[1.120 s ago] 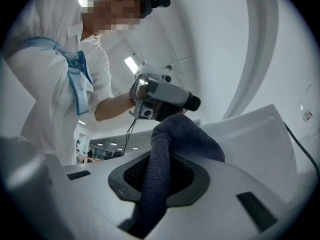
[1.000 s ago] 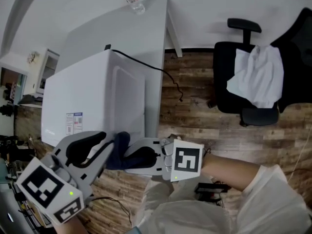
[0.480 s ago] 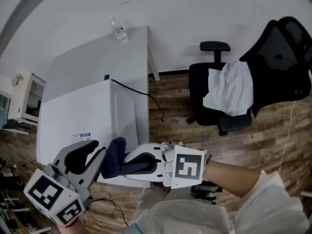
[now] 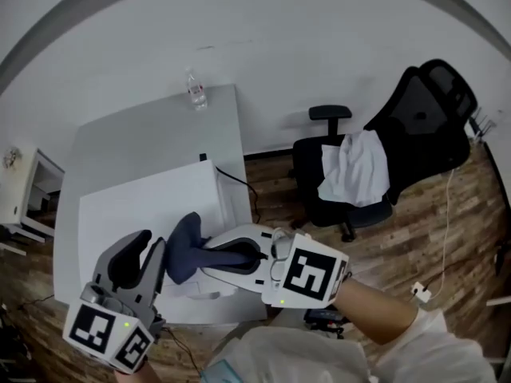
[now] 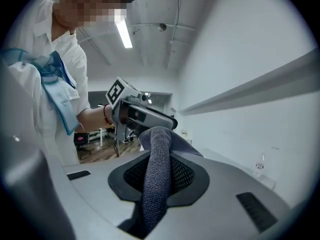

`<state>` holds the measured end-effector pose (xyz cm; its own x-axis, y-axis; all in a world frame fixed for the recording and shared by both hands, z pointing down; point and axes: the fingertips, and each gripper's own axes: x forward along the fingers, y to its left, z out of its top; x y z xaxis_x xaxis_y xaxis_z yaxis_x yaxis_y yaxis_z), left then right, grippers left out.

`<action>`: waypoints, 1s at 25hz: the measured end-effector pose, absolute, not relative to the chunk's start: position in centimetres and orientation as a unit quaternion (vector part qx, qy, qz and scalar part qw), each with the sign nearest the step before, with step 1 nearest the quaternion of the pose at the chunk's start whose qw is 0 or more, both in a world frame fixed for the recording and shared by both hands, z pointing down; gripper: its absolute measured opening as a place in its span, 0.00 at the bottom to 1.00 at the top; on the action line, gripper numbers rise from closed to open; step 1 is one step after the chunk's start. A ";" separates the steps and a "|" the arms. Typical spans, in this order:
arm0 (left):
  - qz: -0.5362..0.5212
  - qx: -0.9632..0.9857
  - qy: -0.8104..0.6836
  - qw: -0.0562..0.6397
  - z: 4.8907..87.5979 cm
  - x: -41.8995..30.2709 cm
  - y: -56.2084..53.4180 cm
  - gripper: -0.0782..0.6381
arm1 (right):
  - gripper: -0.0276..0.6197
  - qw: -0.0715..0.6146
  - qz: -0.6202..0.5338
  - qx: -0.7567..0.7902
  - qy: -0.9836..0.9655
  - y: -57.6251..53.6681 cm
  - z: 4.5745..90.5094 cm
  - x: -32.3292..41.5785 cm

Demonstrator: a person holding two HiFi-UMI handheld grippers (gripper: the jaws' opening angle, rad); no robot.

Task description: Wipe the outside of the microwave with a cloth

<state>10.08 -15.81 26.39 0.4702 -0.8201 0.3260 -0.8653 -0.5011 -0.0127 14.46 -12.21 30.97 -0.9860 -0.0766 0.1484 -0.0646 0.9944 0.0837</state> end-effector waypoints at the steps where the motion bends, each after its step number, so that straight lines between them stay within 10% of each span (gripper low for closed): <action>1: 0.138 0.853 -0.498 0.075 26.2 9.3 -15.7 0.23 | 0.16 0.082 -0.036 0.051 -0.995 -12.5 30.8 13.9; 25: 0.139 0.889 -0.426 0.093 30.4 5.8 -14.7 0.22 | 0.15 0.133 0.007 0.237 -0.962 -13.8 30.2 10.5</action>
